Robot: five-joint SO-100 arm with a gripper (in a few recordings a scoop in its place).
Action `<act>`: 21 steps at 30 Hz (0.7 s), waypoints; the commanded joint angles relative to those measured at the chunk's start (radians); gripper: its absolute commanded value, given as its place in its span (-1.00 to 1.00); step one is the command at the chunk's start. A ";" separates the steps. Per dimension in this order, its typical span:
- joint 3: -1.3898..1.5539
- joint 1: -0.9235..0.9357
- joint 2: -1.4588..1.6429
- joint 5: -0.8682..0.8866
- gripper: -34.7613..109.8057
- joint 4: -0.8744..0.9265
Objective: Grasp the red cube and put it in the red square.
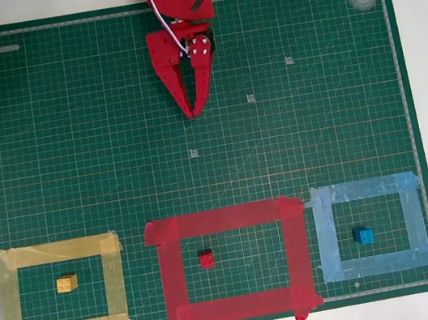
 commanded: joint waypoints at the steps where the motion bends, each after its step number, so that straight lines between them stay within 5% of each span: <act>1: 0.031 0.023 0.186 -0.032 -0.53 0.239; 15: 0.035 0.041 0.658 -0.060 -0.53 1.108; 21: 0.035 0.046 0.707 -0.060 -0.53 1.244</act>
